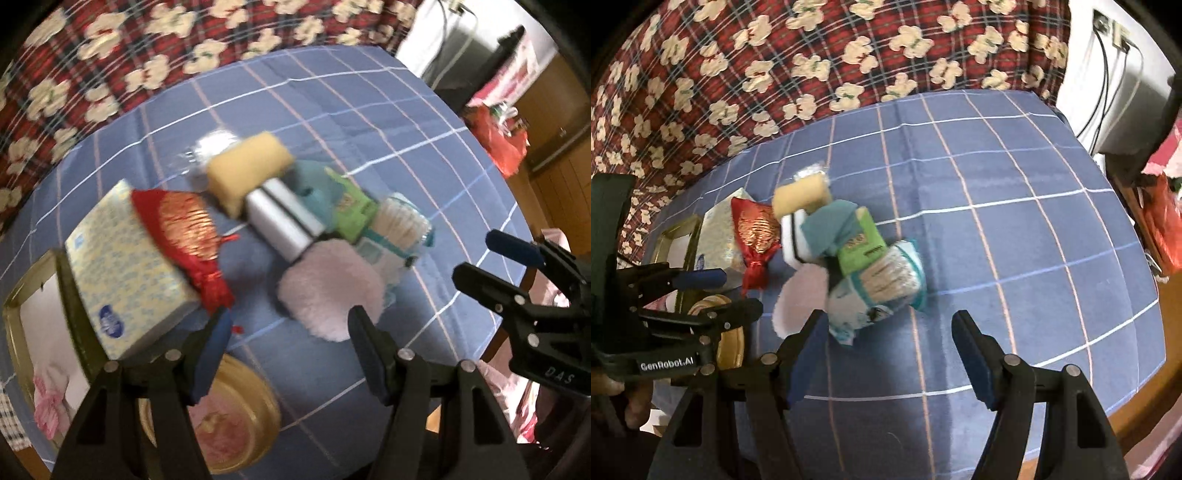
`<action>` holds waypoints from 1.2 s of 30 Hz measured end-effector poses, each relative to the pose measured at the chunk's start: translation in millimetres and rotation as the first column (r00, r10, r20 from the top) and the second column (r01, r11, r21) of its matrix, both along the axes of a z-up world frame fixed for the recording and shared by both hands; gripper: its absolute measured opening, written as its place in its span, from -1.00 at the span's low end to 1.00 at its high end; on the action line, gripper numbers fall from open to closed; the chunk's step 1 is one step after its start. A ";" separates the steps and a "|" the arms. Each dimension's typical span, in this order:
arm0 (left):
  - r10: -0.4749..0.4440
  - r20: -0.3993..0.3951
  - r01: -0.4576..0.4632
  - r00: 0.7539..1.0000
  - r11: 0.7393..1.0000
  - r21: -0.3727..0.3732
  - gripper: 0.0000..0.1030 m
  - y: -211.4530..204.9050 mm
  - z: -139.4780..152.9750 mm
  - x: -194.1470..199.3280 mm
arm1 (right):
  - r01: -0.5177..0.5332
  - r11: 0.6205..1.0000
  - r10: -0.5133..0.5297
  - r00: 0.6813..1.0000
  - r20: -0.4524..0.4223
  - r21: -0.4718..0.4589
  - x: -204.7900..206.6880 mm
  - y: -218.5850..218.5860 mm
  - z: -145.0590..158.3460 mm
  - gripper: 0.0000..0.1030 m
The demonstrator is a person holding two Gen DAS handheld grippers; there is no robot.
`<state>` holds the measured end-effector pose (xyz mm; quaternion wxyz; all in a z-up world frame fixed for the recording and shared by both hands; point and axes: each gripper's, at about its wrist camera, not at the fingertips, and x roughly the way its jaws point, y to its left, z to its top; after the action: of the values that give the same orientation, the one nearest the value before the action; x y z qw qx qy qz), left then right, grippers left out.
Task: Organize soft objects
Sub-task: 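Move both grippers back over the pile of items, then grasp the pink fluffy puff with the left gripper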
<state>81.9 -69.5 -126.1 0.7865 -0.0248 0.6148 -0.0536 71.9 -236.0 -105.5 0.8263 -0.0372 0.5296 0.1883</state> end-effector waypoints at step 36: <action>-0.029 0.013 0.030 0.999 0.997 -0.073 -0.74 -7.7 2.1 1.1 | 0.046 0.997 -0.039 0.995 -0.095 0.067 20.1 -22.3 -32.6 0.38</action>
<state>83.0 -77.1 -124.1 0.7877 -0.0443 0.6081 -0.0879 91.9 -258.3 -138.1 0.8052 0.0114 0.5615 0.1903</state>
